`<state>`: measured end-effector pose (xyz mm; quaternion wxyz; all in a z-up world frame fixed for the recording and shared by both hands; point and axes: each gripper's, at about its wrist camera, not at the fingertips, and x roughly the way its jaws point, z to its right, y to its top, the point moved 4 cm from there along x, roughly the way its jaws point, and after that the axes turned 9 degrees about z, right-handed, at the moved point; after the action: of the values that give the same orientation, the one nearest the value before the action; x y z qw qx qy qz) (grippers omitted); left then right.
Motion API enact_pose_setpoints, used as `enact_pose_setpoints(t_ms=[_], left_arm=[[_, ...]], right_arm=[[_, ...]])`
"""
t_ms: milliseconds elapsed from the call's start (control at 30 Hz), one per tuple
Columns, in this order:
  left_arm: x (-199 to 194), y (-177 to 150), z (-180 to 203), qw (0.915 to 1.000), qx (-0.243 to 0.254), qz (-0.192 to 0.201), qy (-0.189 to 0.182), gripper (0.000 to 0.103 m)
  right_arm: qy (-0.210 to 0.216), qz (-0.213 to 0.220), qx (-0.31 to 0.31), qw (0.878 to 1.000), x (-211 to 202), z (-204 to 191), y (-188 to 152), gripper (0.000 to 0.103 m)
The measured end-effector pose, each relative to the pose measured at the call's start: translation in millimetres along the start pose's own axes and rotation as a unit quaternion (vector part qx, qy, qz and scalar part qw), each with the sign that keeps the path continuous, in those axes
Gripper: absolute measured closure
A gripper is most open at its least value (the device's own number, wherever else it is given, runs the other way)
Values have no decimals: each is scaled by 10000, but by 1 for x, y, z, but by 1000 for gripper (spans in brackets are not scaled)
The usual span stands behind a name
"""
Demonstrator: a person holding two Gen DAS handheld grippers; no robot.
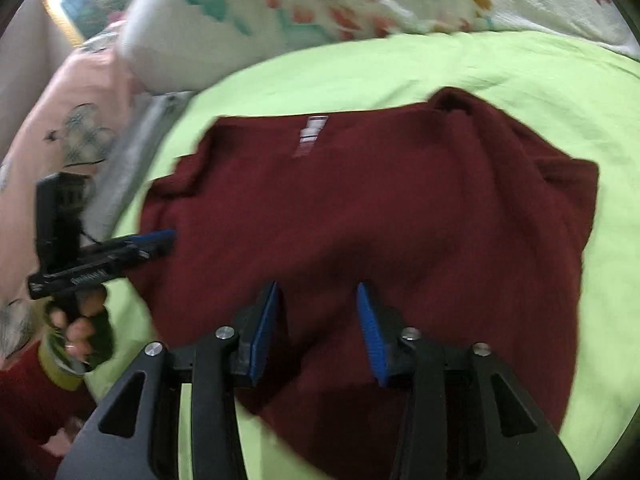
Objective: Fold large clothes
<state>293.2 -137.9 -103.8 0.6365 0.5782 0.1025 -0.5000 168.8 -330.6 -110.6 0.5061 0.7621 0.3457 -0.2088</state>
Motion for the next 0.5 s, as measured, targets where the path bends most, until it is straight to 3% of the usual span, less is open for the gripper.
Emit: enact_pose_setpoints(t_ms=[67,133,200,300,367,500], left_arm=[[13,16,-22,9996,-97,36,262,88],[20,32,-41,9991,-207,134,339,98],[26,51,-62,9960,-264,300,801,99],[27,71,-97,9902,-555,426,1205,99],[23,76,-112,9883,-767,486,1221,101],[-3,68,-118,9871,-1002,646,1065,100]], right_arm=[[-206,106,212,9995,7,19,14,75],[-485,286,354,9978,14,36,33,79],[-694,494,635,9943,15,54,45,82],[-983,745,1130,9859,13,82,56,89],[-874,875,1488,9811,7,89,56,90],[-890,1201,1491,9775,-22,74,50,86]])
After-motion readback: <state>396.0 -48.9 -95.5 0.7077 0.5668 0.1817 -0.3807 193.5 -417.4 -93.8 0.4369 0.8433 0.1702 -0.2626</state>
